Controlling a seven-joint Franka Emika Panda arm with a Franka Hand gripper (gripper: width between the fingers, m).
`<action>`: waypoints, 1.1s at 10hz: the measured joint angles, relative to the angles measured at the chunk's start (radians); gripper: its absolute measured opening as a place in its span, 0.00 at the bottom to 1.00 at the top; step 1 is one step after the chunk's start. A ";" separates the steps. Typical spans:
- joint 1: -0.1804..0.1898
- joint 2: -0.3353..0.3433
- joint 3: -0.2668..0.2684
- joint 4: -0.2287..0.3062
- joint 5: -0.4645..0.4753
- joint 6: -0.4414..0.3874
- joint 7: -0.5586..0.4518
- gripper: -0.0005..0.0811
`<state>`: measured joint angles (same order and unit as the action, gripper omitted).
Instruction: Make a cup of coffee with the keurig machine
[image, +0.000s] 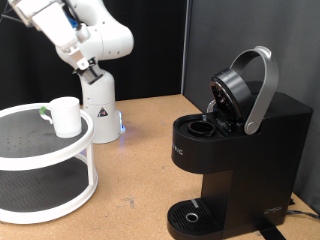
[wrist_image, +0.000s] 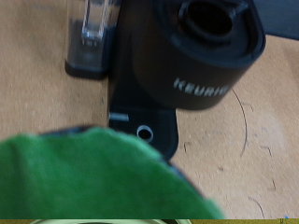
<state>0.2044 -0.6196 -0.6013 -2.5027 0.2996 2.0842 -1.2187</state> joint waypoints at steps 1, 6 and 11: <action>0.023 0.019 0.008 0.020 0.022 0.006 0.015 0.59; 0.053 0.072 0.026 0.080 0.025 -0.097 0.030 0.59; 0.111 0.168 0.037 0.239 0.061 -0.171 0.043 0.59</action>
<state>0.3154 -0.4512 -0.5645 -2.2636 0.3607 1.9135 -1.1757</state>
